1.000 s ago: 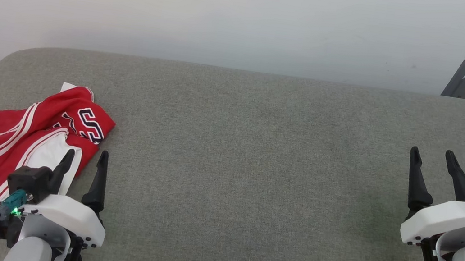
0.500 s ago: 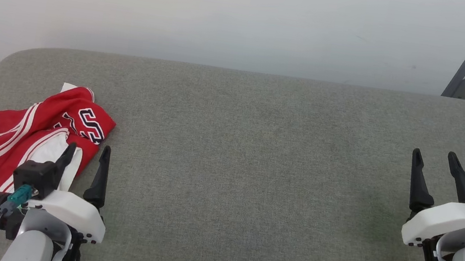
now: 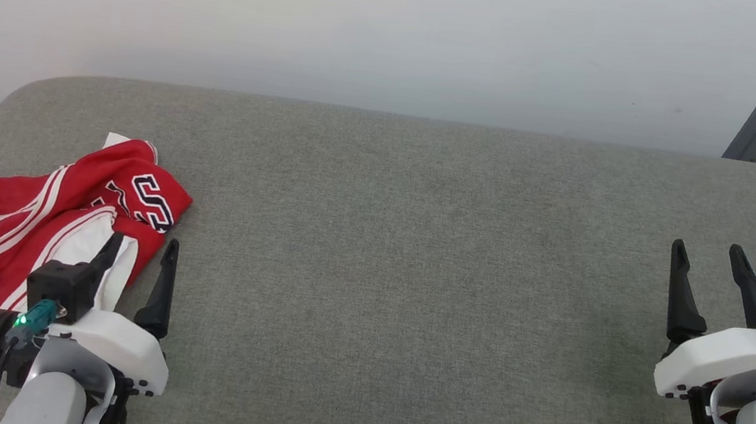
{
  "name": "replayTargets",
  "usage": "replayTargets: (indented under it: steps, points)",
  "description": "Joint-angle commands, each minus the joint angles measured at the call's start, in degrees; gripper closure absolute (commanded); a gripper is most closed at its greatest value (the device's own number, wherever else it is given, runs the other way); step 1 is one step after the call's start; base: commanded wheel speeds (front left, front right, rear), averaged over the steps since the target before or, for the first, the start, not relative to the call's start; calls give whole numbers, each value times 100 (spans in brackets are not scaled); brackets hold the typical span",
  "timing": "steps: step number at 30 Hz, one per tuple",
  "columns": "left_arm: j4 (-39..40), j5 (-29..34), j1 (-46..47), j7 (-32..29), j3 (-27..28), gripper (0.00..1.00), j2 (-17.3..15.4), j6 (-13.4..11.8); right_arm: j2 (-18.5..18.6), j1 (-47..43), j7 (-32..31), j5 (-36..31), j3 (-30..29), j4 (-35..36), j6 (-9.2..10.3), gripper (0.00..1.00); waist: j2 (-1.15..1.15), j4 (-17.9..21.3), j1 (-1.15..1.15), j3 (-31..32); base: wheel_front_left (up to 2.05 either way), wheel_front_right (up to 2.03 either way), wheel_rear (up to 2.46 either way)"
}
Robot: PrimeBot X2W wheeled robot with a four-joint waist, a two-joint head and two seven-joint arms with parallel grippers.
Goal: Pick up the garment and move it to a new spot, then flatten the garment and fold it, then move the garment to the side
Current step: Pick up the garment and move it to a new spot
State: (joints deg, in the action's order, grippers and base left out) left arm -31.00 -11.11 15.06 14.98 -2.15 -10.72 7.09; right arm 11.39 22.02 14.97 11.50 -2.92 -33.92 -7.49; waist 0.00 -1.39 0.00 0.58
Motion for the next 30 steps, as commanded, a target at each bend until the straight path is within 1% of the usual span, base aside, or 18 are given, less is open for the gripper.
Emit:
replayTargets:
  steps: [1,5,9,13,17,18,26,30]
  points:
    - [-21,-15,93,30,5,0,6,24,-5,21,29,31,-10,-20,0,0,0,-11,0,-3,0,0,0]
    - [-48,-66,129,30,28,0,32,35,-20,-26,29,134,-46,5,0,0,0,-121,0,-10,0,0,0]
    - [-47,-78,106,30,86,0,75,29,-74,-103,28,199,-6,78,0,0,0,-398,0,-12,0,0,0]
    - [11,-46,-28,29,194,0,117,16,-145,-151,28,231,146,99,0,0,0,-794,0,-15,0,0,0]
    - [163,76,-163,28,316,0,139,-48,-240,-166,28,263,314,104,0,0,0,-1256,0,-22,0,0,0]
    - [163,76,-163,28,316,0,139,-48,-240,-166,28,263,314,104,0,0,0,-1256,0,-22,0,0,0]
    - [398,235,-510,22,555,0,162,-89,-421,-238,29,368,614,138,0,0,0,-2176,0,6,0,0,0]
    - [550,313,-656,22,664,0,182,-112,-509,-273,28,407,736,154,0,0,0,-2575,0,34,0,0,0]
